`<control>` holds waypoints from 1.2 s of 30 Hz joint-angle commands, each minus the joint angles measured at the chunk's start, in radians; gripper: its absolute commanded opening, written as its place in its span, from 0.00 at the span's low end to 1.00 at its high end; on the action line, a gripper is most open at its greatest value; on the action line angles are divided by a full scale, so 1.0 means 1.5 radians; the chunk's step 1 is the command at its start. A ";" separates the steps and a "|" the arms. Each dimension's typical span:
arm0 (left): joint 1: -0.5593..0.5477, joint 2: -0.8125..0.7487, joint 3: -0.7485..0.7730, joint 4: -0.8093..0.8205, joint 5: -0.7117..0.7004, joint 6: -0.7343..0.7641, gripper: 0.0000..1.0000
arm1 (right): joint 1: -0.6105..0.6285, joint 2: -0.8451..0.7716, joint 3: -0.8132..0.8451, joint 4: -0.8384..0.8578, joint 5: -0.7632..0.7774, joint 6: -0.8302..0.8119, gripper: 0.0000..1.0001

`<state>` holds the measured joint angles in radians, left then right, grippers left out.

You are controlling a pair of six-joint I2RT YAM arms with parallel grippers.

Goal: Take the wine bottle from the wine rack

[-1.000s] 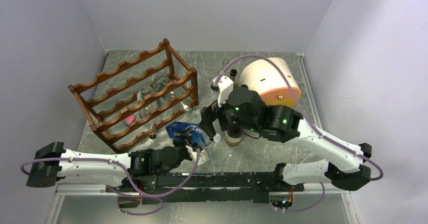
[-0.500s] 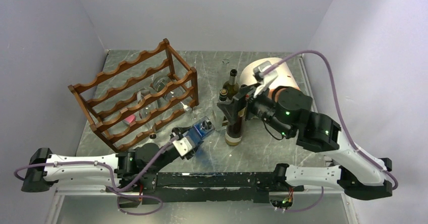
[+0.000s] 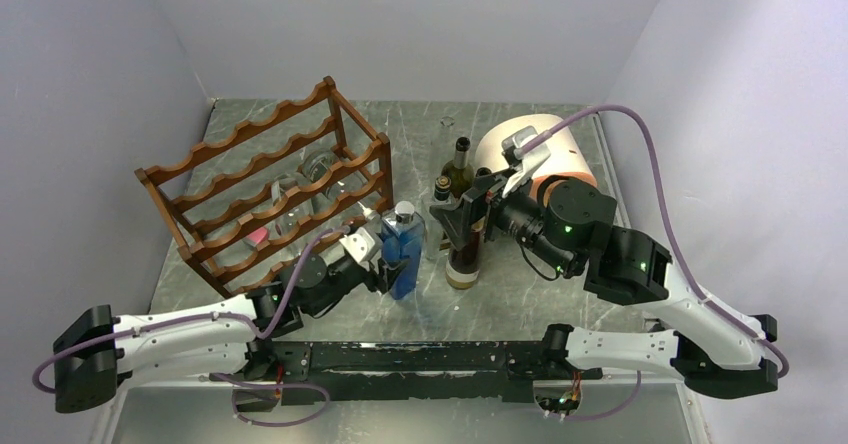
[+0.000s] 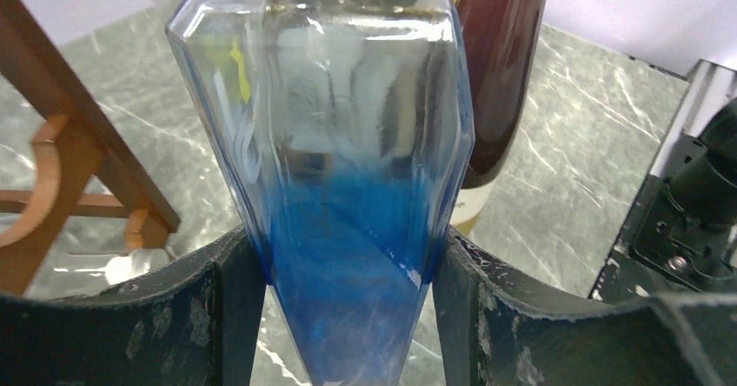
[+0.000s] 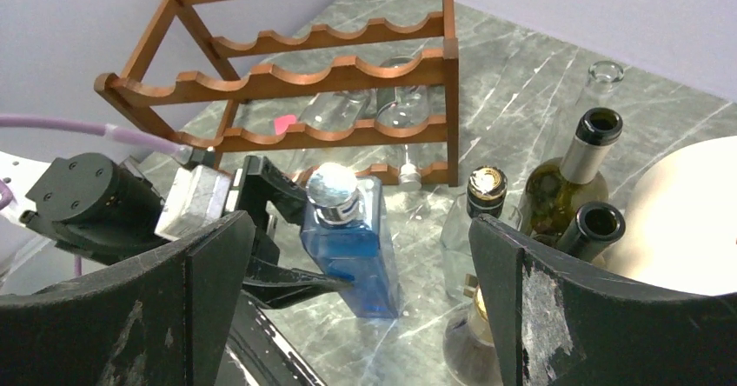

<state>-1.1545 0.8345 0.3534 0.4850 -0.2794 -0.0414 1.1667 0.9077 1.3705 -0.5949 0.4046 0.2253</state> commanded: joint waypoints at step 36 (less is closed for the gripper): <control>0.045 -0.022 -0.053 0.215 0.180 0.048 0.99 | 0.000 0.109 0.041 0.020 0.072 -0.068 1.00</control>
<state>-1.0946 0.8482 0.2497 0.8371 -0.0532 0.0010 1.1667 1.0550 1.3796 -0.6079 0.4706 0.1829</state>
